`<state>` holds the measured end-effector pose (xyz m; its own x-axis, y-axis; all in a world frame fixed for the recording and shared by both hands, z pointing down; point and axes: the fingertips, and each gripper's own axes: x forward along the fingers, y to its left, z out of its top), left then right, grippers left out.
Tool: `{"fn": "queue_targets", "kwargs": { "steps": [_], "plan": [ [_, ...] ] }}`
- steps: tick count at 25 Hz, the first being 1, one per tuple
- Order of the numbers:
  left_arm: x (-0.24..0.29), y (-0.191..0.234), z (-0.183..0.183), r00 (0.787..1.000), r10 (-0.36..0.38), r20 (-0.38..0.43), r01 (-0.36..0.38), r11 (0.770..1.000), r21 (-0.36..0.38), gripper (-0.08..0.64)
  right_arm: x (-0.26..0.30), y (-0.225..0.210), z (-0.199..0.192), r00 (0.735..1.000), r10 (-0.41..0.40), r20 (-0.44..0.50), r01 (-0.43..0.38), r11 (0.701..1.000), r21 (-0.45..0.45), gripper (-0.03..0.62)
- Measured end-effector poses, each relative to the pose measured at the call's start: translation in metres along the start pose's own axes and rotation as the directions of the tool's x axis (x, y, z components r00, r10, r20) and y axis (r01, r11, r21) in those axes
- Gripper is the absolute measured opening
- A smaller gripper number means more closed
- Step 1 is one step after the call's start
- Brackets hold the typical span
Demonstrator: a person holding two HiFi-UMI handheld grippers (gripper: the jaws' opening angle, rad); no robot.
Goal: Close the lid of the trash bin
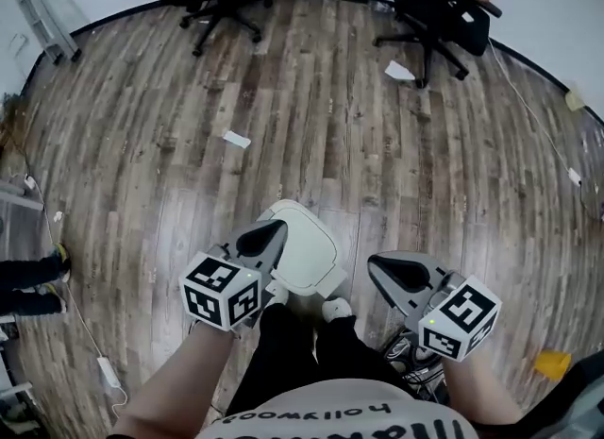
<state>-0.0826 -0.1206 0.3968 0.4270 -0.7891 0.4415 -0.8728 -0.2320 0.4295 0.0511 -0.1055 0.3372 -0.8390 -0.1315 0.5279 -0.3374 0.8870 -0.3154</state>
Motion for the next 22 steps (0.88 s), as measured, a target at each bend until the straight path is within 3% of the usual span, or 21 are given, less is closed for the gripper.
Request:
{"fn": "queue_targets", "kwargs": {
  "steps": [4, 8, 10, 15, 22],
  "plan": [
    [-0.046, -0.052, 0.071, 0.975, -0.061, 0.213, 0.04, 0.994, 0.102, 0.007, -0.015, 0.008, 0.067, 0.989, 0.07, 0.132, -0.068, 0.997, -0.022, 0.011],
    [-0.083, -0.093, 0.119, 0.934, -0.066, 0.352, 0.009, 0.987, 0.163, 0.006, -0.036, 0.018, 0.119, 0.952, 0.161, 0.259, -0.168, 0.986, 0.003, 0.011],
    [-0.098, -0.114, 0.135, 0.92, -0.069, 0.386, -0.003, 0.983, 0.183, 0.006, -0.045, 0.03, 0.135, 0.938, 0.208, 0.278, -0.206, 0.978, -0.037, 0.011],
    [-0.128, -0.15, 0.152, 0.902, -0.054, 0.428, -0.066, 0.963, 0.26, 0.008, -0.057, 0.06, 0.142, 0.933, 0.276, 0.233, -0.236, 0.954, -0.185, 0.011],
    [-0.15, -0.16, 0.151, 0.88, 0.014, 0.475, -0.14, 0.963, 0.231, 0.006, -0.066, 0.077, 0.14, 0.916, 0.34, 0.211, -0.289, 0.927, -0.238, 0.009]
  ]
}}
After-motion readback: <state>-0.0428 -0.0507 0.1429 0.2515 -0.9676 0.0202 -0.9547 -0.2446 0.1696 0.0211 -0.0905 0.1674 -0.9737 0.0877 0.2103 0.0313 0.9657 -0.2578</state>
